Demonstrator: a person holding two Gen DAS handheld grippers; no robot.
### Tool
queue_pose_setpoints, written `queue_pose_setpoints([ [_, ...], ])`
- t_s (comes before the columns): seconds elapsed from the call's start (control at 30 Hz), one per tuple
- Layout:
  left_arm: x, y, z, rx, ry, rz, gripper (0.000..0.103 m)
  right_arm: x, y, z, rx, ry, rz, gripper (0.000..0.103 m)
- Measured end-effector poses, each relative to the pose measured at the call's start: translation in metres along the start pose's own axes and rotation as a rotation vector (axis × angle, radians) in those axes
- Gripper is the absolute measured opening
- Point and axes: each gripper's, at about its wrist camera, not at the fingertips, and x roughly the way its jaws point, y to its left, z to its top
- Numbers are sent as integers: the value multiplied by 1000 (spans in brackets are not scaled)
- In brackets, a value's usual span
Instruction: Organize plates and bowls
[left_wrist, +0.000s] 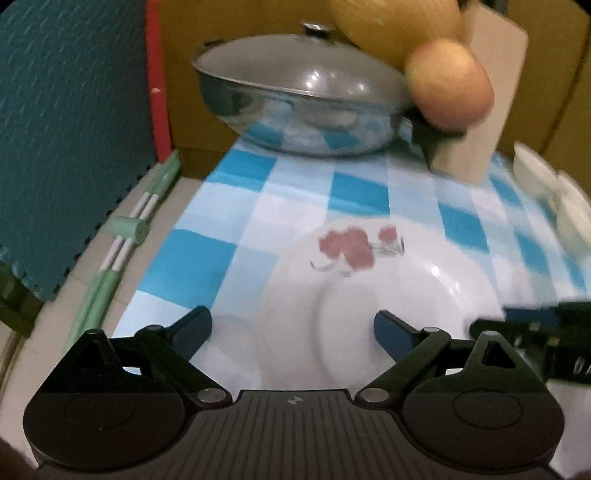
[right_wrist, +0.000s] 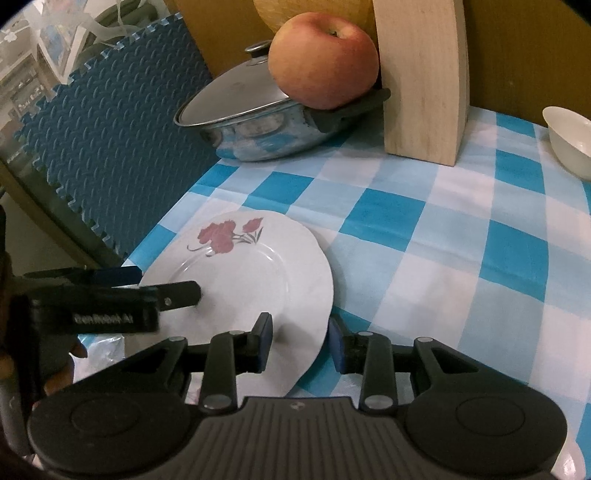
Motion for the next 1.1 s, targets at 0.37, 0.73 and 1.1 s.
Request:
queue_pose_setpoints([
  [0.37,-3,-35,-8,103,-10,3,96,-4,-8,1,19,5,-7,24],
  [0.73,-11,-57,-10,189,-63,54,94,-9,-14,-2,49,-4,-11,24],
  [1.1,-14,-62,-10,205,-86,71,94,-15,-15,-2,62,-19,-11,24],
])
